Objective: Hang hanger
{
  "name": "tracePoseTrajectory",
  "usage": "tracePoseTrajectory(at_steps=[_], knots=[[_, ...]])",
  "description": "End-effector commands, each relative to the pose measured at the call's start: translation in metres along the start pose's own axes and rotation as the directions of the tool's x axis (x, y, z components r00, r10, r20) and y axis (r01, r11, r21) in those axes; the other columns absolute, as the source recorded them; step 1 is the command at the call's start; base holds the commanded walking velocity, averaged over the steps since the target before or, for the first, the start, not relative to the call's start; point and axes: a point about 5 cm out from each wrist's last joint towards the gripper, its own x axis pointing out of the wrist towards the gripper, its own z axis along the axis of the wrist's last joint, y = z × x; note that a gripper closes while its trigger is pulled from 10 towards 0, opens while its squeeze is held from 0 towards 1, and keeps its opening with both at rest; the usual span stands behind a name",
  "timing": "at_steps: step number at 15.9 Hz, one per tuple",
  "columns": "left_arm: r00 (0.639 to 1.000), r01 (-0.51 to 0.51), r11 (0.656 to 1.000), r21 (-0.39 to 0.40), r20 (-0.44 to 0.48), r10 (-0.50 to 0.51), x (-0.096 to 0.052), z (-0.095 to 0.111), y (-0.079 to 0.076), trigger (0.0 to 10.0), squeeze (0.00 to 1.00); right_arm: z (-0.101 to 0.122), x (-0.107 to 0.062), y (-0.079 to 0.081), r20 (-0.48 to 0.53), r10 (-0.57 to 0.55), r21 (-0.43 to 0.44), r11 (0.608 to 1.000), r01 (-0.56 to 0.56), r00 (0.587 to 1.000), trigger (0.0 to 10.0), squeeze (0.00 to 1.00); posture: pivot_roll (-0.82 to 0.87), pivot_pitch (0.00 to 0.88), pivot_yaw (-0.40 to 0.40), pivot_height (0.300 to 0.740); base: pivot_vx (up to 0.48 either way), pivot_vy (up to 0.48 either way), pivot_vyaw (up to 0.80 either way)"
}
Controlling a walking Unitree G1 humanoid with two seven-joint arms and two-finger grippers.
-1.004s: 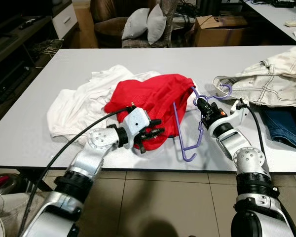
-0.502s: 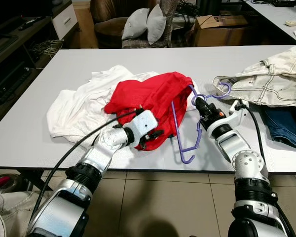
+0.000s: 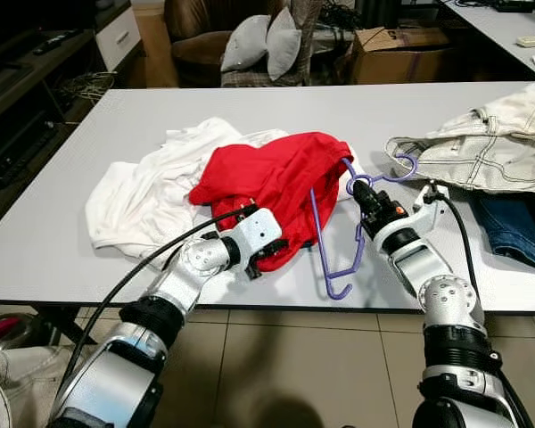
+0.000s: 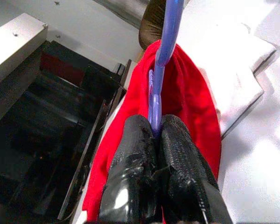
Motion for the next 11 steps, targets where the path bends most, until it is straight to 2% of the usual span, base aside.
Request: tracePoseTrajectory(at_steps=[1,5,8,11], knots=[[1.0,0.007,1.0,0.026,-0.025,-0.006,-0.001,-0.003,0.002,0.0,0.0,0.003,0.004,0.008,0.003,0.021,-0.016,1.0,-0.021,1.0,10.0,0.0,-0.1,0.0,0.085,0.74,0.0,0.0,0.0],[0.998,0.02,1.0,0.018,-0.052,-0.019,-0.001,-0.007,0.0,0.0,0.0,0.006,0.004,0.008,0.01,0.021,-0.022,1.0,-0.021,1.0,10.0,0.0,-0.1,0.0,0.088,0.74,0.0,0.0,0.0],[0.998,-0.013,1.0,0.019,-0.058,0.014,-0.001,-0.007,0.004,0.0,0.0,0.008,0.004,0.008,0.016,0.02,-0.022,1.0,-0.02,1.0,10.0,0.0,-0.1,0.0,0.089,0.74,0.0,0.0,0.0],[0.998,-0.053,0.997,0.058,0.022,0.052,-0.008,0.004,0.015,0.0,0.0,0.015,0.004,0.009,0.054,0.027,0.029,0.999,-0.029,0.998,10.0,0.0,-0.1,0.0,0.085,0.74,0.0,0.0,0.0]])
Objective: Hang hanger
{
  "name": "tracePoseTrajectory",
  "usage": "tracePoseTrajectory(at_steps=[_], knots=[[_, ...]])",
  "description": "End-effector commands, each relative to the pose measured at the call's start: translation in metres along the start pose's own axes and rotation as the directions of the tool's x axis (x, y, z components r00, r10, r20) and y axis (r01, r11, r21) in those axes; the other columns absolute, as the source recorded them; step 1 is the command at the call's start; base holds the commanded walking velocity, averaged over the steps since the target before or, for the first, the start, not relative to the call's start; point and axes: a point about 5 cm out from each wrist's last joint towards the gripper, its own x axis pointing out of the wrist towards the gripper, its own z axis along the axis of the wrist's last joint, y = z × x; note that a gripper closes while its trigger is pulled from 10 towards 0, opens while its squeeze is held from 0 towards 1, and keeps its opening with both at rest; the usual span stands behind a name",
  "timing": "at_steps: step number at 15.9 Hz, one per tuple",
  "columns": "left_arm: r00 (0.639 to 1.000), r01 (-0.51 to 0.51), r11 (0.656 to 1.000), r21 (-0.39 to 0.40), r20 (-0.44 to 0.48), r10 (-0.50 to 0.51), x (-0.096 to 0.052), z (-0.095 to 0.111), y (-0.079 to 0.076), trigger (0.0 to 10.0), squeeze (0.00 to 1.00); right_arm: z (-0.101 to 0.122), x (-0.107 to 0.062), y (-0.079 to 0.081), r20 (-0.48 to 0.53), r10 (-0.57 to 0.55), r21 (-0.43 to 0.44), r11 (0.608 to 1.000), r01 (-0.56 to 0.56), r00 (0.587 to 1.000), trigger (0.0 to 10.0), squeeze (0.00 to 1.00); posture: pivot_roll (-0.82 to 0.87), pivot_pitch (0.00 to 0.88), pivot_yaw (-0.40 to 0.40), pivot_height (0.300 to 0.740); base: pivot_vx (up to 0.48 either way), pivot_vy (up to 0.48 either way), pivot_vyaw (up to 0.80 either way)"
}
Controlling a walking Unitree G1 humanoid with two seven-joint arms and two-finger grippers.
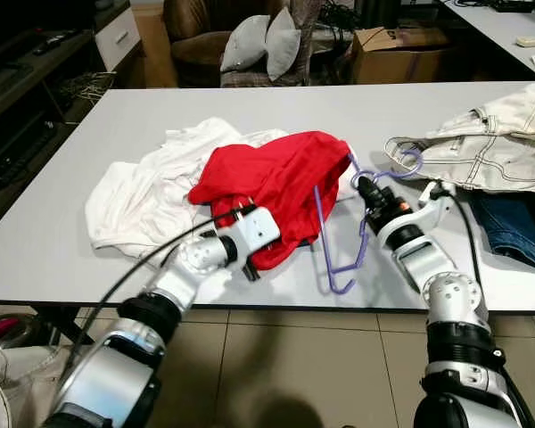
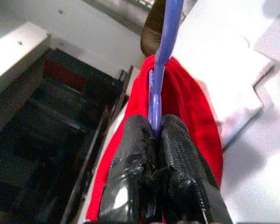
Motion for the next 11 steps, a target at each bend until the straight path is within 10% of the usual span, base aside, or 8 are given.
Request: tracePoseTrajectory(at_steps=[1,3,11], knots=[[0.998,-0.034,0.999,0.002,0.057,0.034,-0.006,0.007,0.01,0.0,0.0,0.008,0.003,0.007,0.03,0.018,0.033,0.999,-0.019,0.999,10.0,0.0,-0.1,0.0,0.085,0.74,0.0,0.0,0.0],[0.983,0.008,0.999,0.051,0.181,-0.017,-0.019,0.025,0.012,0.0,0.0,0.017,0.004,0.005,0.067,0.012,0.096,0.995,-0.019,0.998,10.0,0.0,-0.1,0.0,0.084,0.74,0.0,0.0,0.0],[0.946,0.223,0.935,0.275,0.169,-0.276,-0.035,0.042,-0.018,0.0,0.0,0.024,0.03,0.011,0.123,-0.052,0.355,0.935,0.005,0.991,10.0,0.0,-0.07,0.0,0.06,0.74,0.0,0.0,0.0]])
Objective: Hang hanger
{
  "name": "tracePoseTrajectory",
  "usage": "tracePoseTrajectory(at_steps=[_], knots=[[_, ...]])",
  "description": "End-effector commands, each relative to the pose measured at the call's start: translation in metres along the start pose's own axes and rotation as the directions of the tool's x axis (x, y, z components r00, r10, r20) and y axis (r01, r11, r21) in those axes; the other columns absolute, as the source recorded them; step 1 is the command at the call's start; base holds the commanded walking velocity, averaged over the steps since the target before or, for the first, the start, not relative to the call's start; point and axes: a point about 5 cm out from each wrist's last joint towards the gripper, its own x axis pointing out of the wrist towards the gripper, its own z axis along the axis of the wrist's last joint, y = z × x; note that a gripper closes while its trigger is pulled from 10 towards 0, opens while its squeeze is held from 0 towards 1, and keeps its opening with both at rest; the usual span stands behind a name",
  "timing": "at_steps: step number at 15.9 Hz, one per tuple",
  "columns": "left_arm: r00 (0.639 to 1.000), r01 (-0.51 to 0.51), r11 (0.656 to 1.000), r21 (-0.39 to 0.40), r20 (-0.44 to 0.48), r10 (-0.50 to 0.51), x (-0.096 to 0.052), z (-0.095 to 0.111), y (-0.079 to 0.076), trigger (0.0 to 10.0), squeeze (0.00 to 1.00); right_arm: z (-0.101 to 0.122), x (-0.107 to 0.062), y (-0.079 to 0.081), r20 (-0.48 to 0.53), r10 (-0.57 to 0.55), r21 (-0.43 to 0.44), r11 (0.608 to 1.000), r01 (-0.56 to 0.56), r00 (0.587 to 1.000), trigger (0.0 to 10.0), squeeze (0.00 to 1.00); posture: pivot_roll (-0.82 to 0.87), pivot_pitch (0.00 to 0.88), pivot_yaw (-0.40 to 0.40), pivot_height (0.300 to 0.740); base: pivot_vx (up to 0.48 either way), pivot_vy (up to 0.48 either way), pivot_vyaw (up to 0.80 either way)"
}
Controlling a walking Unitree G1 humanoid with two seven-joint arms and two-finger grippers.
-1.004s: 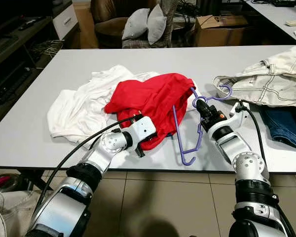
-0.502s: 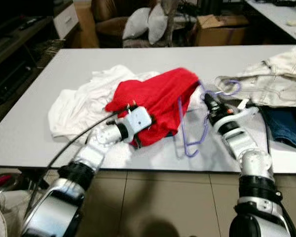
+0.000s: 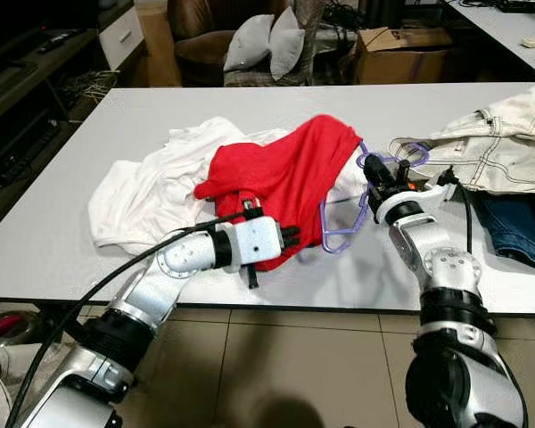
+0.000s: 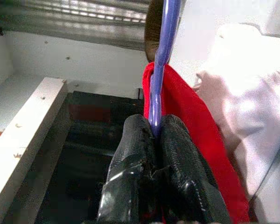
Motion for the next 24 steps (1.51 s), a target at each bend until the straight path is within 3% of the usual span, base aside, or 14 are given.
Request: tracePoseTrajectory(at_steps=[1,2,5,10,12,16,17,19,20,24], knots=[[0.998,0.054,0.998,0.013,-0.014,-0.054,0.0,0.0,-0.006,0.0,0.0,0.01,0.004,0.008,0.06,0.013,0.016,1.0,-0.014,0.998,10.0,0.0,-0.07,0.0,0.06,0.74,0.0,0.0,0.0],[0.996,0.087,0.996,0.025,-0.023,-0.087,-0.001,0.002,-0.01,0.0,0.0,0.013,0.007,0.006,0.084,-0.015,0.058,0.998,0.01,0.996,10.0,0.0,-0.07,0.0,0.061,0.74,0.0,0.0,0.0],[0.992,0.122,0.993,-0.003,0.044,-0.122,0.003,0.014,-0.018,0.0,0.0,0.018,0.013,0.006,0.118,-0.058,0.074,0.996,0.049,0.991,10.0,0.0,-0.06,0.0,0.061,0.74,0.0,0.0,0.0],[0.976,0.161,0.985,-0.061,0.16,-0.15,0.013,0.036,-0.028,0.0,0.0,0.017,0.022,0.01,0.136,-0.066,0.048,0.997,0.06,0.989,10.0,0.0,-0.05,0.0,0.055,0.74,0.0,0.0,0.0],[0.96,0.17,0.978,-0.121,0.245,-0.136,0.02,0.051,-0.031,0.0,0.0,0.014,0.027,0.012,0.156,-0.08,-0.016,0.996,0.083,0.985,10.0,0.0,-0.05,0.0,0.048,0.74,0.0,0.0,0.0],[0.937,0.194,0.954,-0.23,0.331,-0.111,0.025,0.062,-0.036,0.0,0.0,0.012,0.031,0.02,0.185,-0.064,0.051,0.997,0.056,0.981,10.0,0.0,-0.04,0.0,0.043,0.74,0.0,0.0,0.0],[0.929,0.185,0.943,-0.276,0.363,-0.075,0.029,0.068,-0.036,0.0,0.0,0.001,0.034,0.024,0.144,-0.049,0.031,0.998,0.045,0.988,10.0,0.0,-0.05,0.0,0.041,0.74,0.0,0.0,0.0],[0.944,0.068,0.954,-0.292,0.327,0.033,0.033,0.067,-0.023,0.0,0.0,-0.027,0.036,0.025,-0.002,-0.017,-0.124,0.992,0.017,1.0,10.0,0.0,-0.04,0.0,0.036,0.74,0.0,0.0,0.0],[0.955,-0.033,0.958,-0.283,0.275,0.114,0.031,0.061,-0.01,0.0,0.0,-0.038,0.033,0.021,-0.075,-0.014,-0.204,0.979,-0.002,0.997,10.0,0.0,-0.04,0.0,0.034,0.74,0.0,0.0,0.0],[0.952,-0.217,0.95,-0.225,0.167,0.257,0.014,0.047,0.025,0.0,0.0,-0.032,0.016,0.02,-0.114,0.008,-0.255,0.966,-0.038,0.993,10.0,0.0,-0.05,0.0,0.034,0.74,0.0,0.0,0.0]])
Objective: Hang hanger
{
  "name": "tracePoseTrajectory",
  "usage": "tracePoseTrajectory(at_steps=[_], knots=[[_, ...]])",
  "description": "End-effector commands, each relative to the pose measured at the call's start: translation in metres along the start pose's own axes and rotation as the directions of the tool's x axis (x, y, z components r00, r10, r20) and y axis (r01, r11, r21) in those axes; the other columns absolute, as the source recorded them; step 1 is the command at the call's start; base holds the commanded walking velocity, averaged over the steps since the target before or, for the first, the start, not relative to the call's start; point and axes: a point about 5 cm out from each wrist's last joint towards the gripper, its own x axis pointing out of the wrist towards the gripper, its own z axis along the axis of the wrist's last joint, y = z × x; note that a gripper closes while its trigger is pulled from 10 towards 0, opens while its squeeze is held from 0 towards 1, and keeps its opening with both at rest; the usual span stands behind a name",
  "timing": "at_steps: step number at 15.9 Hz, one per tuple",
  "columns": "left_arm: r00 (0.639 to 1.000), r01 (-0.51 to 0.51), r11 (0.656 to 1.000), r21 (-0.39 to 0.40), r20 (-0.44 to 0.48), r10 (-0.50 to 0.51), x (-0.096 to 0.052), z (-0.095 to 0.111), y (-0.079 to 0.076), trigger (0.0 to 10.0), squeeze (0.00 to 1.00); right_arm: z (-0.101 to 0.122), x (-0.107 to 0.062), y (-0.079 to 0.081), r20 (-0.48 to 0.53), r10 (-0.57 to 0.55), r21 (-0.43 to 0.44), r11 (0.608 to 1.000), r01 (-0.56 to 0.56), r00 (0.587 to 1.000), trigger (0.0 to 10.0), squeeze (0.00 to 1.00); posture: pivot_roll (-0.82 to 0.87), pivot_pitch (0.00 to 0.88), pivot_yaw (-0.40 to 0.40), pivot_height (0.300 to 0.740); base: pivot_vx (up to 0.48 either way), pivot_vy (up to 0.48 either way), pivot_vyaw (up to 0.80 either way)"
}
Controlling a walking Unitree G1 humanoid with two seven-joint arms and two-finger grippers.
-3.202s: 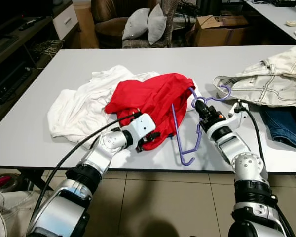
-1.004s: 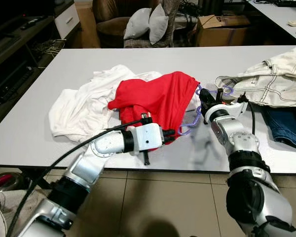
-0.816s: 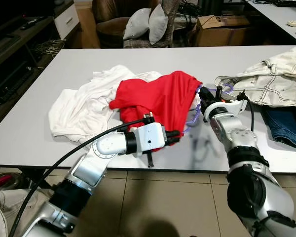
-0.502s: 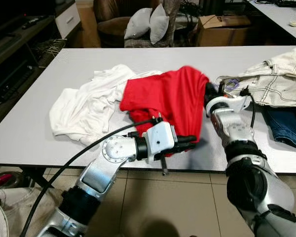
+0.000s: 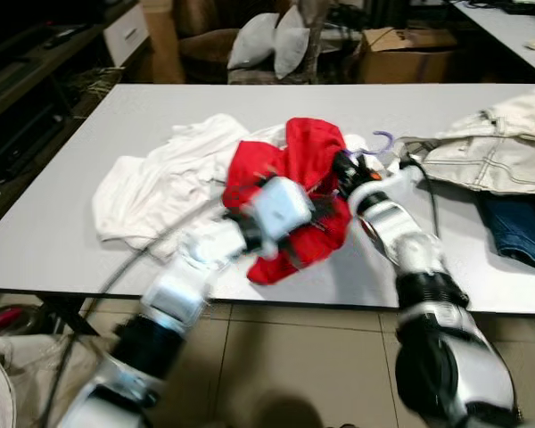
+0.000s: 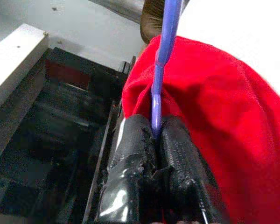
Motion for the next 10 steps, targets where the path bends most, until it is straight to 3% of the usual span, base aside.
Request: tracePoseTrajectory(at_steps=[1,2,4,5,7,8,10], knots=[[0.998,-0.05,0.999,0.018,0.044,0.049,0.002,0.012,0.011,0.0,0.0,0.002,-0.002,0.009,-0.02,0.032,-0.024,0.999,-0.032,0.999,10.0,0.0,-0.05,0.0,0.035,0.74,0.0,0.0,0.0],[0.993,-0.094,0.996,0.002,0.073,0.094,0.004,0.018,0.018,0.0,0.0,0.002,-0.01,0.009,-0.054,0.039,-0.063,0.997,-0.042,0.998,10.0,0.0,-0.06,0.0,0.036,0.74,0.0,0.0,0.0],[0.997,-0.068,0.997,0.031,0.043,0.067,0.005,0.015,0.017,0.0,0.0,0.002,-0.017,0.011,-0.076,0.055,-0.083,0.995,-0.061,0.996,10.0,0.0,-0.06,0.0,0.036,0.74,0.0,0.0,0.0],[0.999,-0.03,0.999,0.018,0.023,0.03,0.006,0.011,0.01,10.0,0.0,0.005,-0.021,0.016,-0.072,0.073,-0.069,0.995,-0.078,0.995,10.0,0.0,-0.07,0.0,0.042,0.74,0.0,0.0,0.0],[0.999,0.03,0.999,-0.045,0.024,-0.029,0.006,0.009,0.001,10.0,0.0,0.008,-0.024,0.023,-0.066,0.103,-0.061,0.992,-0.107,0.993,10.0,0.0,-0.08,0.0,0.042,0.74,0.0,0.0,0.0],[0.999,0.051,0.996,-0.071,0.016,-0.05,0.005,0.008,-0.001,10.0,1.0,0.01,-0.026,0.026,-0.066,0.11,-0.068,0.991,-0.115,0.992,10.0,0.0,-0.08,0.0,0.042,0.74,0.0,0.0,0.0],[0.995,0.096,0.991,-0.091,-0.028,-0.099,-0.004,0.005,0.0,10.0,1.0,0.016,-0.028,0.029,-0.06,0.117,-0.074,0.99,-0.121,0.991,10.0,0.0,-0.07,0.0,0.038,0.74,0.0,0.0,0.0]])
